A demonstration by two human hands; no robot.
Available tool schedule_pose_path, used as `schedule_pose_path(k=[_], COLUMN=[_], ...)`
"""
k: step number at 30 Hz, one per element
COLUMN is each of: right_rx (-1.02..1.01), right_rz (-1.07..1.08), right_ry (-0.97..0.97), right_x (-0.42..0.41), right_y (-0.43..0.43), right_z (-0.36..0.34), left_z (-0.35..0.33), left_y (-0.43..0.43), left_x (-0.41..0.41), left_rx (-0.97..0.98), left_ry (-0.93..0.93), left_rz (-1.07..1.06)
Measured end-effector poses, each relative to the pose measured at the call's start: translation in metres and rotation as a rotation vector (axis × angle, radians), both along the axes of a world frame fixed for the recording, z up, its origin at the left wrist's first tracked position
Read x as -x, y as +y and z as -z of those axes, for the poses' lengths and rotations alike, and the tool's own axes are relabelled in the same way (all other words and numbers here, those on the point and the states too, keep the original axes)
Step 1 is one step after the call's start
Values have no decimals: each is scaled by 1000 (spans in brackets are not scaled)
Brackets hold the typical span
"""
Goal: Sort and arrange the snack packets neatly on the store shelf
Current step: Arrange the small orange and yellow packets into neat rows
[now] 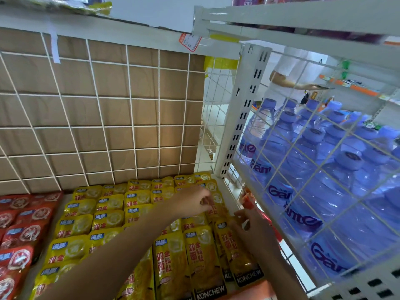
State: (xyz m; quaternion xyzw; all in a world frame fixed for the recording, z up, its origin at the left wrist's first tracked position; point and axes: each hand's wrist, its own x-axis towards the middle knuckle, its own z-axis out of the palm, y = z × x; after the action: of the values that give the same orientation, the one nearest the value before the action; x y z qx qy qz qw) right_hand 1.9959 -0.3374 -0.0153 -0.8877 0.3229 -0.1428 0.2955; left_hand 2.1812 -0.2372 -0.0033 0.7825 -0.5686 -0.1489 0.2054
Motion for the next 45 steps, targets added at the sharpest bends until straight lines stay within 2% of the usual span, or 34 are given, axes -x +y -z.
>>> schedule_pose_path(k=[3, 8, 14, 20, 27, 35, 45], right_rx=[-40, -128, -189, -258, -300, -239, -279], right_rz=[-6, 4, 59, 113, 106, 61, 21], right_ry=[50, 7, -49, -122, -201, -137, -75], right_x=[4, 5, 6, 8, 10, 9, 5], right_y=[-2, 0, 2, 8, 10, 9, 11], right_z=[3, 5, 14, 17, 17, 11, 14], left_z=[4, 5, 7, 5, 3, 3, 5], left_y=[-13, -25, -29, -31, -36, -37, -42], left_x=[9, 16, 18, 18, 19, 4, 1], left_rx=[-67, -129, -140, -141, -170, -63, -67], left_ry=[7, 10, -123, -30, 60, 122, 104], left_rz=[62, 132, 171, 199, 159, 44, 30])
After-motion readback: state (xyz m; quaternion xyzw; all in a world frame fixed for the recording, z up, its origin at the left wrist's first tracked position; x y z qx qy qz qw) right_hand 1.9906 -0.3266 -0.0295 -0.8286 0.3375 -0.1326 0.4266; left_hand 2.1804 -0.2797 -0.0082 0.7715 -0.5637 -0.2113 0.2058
